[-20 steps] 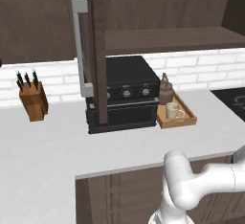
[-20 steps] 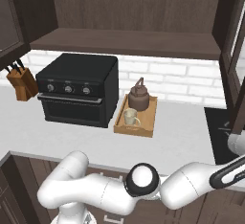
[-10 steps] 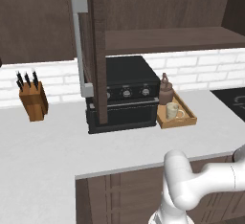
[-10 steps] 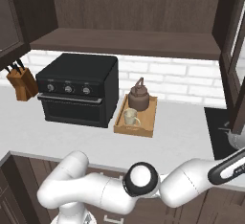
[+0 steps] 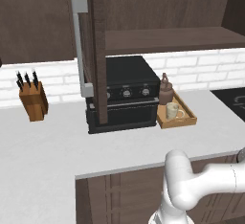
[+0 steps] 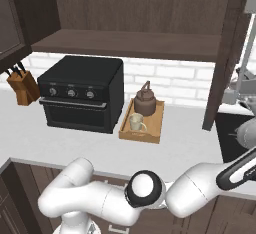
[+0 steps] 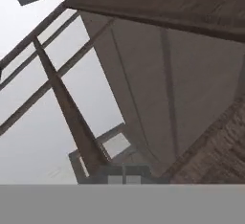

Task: Pick the kettle from the counter and place it on the tray. Then pick the mug from the cabinet and place it on the tray. Then close the cabinet doors.

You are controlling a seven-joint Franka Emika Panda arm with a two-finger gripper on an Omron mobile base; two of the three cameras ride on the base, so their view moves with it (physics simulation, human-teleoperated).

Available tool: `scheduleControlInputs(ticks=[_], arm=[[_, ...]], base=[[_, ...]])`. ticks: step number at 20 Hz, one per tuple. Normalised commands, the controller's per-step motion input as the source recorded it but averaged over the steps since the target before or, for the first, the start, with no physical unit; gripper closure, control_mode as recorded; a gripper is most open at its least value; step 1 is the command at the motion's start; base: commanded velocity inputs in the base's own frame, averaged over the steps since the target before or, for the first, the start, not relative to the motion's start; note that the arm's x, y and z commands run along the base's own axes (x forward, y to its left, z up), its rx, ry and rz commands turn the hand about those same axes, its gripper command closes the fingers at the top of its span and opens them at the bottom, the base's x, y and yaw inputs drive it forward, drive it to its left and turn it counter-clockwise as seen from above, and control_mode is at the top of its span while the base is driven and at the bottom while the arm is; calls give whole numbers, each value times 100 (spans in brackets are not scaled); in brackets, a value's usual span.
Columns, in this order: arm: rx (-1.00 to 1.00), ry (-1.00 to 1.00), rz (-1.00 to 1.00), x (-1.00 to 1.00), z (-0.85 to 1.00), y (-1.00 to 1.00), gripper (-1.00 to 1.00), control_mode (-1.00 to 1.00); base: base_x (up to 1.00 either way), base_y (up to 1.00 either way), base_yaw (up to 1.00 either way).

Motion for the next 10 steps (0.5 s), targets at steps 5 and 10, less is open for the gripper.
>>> scheduleControlInputs(ticks=[5,10], arm=[[-20,-25,13,-62,18,100,100,-100],[-5,-26,3,-41,43,100,100,-100]], base=[[0,0,0],[0,0,0]])
